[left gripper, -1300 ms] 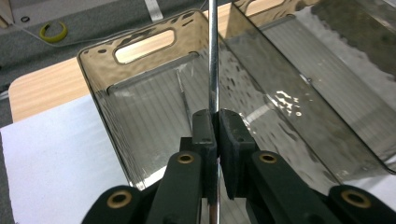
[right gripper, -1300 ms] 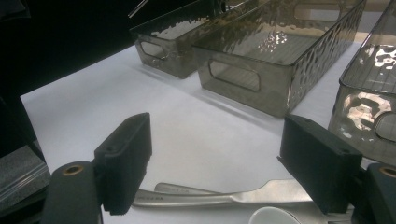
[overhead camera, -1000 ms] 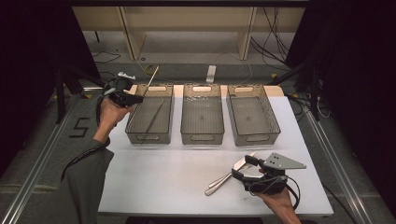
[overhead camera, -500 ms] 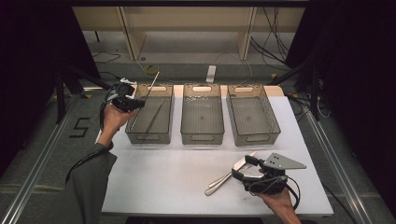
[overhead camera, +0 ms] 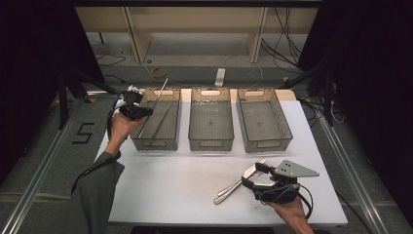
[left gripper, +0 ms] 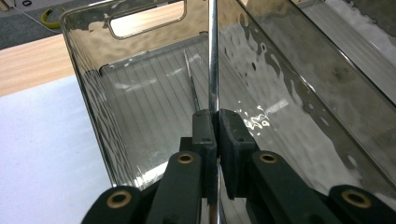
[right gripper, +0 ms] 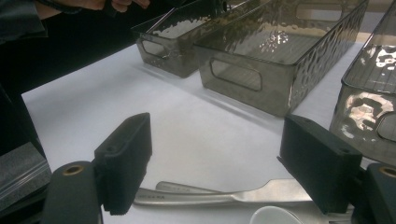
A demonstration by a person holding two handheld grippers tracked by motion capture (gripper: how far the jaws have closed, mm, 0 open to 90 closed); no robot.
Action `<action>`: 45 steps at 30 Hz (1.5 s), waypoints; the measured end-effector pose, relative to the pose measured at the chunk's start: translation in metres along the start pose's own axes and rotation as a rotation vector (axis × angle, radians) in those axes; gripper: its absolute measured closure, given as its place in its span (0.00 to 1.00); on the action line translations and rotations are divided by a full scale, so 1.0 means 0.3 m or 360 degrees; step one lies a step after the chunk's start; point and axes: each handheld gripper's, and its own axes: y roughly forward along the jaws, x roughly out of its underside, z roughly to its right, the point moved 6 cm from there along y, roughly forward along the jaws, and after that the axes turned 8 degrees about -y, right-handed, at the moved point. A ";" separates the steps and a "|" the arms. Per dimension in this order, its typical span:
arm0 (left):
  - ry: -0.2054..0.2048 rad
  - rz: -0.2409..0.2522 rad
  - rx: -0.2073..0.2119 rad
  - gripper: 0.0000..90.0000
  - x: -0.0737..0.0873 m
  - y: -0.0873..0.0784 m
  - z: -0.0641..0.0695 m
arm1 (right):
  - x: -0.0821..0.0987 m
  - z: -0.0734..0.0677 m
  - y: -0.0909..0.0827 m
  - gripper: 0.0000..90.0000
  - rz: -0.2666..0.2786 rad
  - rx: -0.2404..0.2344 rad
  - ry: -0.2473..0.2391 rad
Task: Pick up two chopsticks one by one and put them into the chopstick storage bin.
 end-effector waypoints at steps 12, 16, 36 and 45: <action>0.0015 -0.0064 -0.0032 0.94 0.034 0.023 -0.004 | 0.000 0.001 0.000 0.29 -0.0001 0.0002 0.0000; -0.0002 -0.0086 -0.0040 0.93 0.043 0.026 -0.011 | 0.000 0.001 -0.002 0.29 -0.0002 0.0003 0.0004; -0.0122 0.0083 0.0295 0.36 0.100 -0.141 0.132 | 0.002 0.015 -0.006 0.29 -0.0009 0.0020 0.0017; -0.0183 0.0222 0.0515 0.27 0.137 -0.215 0.174 | -0.002 0.018 -0.015 0.29 -0.0010 0.0032 0.0006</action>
